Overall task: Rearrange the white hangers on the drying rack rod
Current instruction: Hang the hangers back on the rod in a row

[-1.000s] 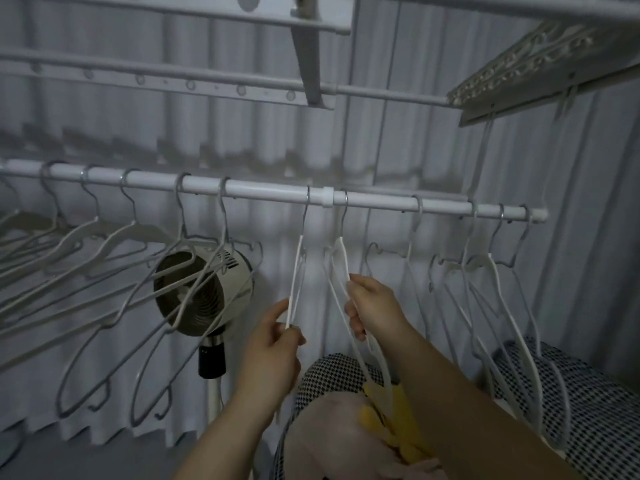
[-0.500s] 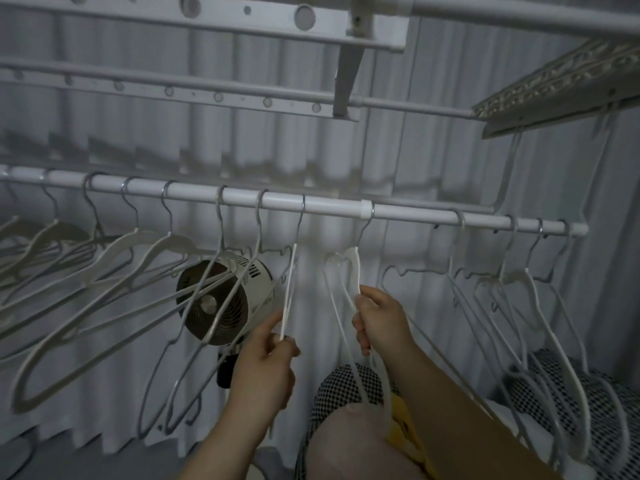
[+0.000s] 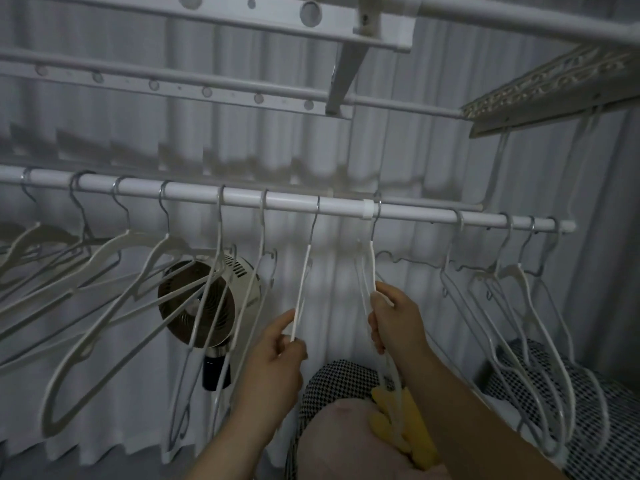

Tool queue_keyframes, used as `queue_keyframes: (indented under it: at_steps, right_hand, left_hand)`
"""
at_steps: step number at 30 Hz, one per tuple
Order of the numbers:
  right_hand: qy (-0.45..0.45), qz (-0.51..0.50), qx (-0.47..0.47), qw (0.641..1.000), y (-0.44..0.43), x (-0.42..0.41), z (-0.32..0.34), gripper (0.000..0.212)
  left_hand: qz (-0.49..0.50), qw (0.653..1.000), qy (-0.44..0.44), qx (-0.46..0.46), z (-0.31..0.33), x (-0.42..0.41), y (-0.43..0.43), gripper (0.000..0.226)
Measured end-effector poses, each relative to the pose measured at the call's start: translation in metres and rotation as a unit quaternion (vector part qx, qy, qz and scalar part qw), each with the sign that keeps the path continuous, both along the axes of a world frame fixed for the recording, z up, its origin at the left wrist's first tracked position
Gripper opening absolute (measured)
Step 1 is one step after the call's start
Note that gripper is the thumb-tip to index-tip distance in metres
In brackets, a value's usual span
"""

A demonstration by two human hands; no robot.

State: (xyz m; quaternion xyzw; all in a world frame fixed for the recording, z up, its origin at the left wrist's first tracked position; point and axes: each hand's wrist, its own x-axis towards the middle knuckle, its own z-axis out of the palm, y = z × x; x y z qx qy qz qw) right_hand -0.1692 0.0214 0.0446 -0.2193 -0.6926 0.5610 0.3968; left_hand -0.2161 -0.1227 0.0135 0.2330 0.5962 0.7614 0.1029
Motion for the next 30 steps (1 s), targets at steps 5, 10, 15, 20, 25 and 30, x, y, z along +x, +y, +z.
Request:
queue_keyframes:
  at_steps: [5, 10, 15, 20, 25, 30]
  right_hand:
    - [0.006, 0.003, 0.027, 1.0, -0.003, 0.004, 0.004, 0.031]
    - [-0.013, 0.014, 0.028, 0.999, -0.005, 0.001, 0.005, 0.03]
    - [-0.028, 0.011, 0.003, 1.0, 0.0, -0.001, 0.002, 0.032]
    - [-0.034, 0.005, 0.012, 0.999, 0.004, -0.003, -0.001, 0.032]
    - [-0.049, 0.004, 0.034, 0.998, 0.003, -0.004, -0.003, 0.031]
    - [-0.057, 0.018, 0.031, 0.998, -0.004, -0.01, -0.006, 0.033]
  left_hand:
    - [0.0, 1.0, 0.008, -0.005, 0.001, 0.005, 0.005, 0.036]
    - [-0.01, 0.999, 0.031, -0.012, 0.001, 0.007, 0.005, 0.034]
    - [-0.013, 0.998, 0.058, -0.034, -0.002, 0.004, 0.002, 0.028]
    - [-0.004, 0.996, 0.069, -0.051, -0.003, 0.004, 0.001, 0.026]
    - [-0.004, 0.994, 0.084, -0.075, -0.006, 0.003, -0.001, 0.024]
    - [0.012, 0.992, 0.091, -0.087, -0.006, 0.001, -0.003, 0.029]
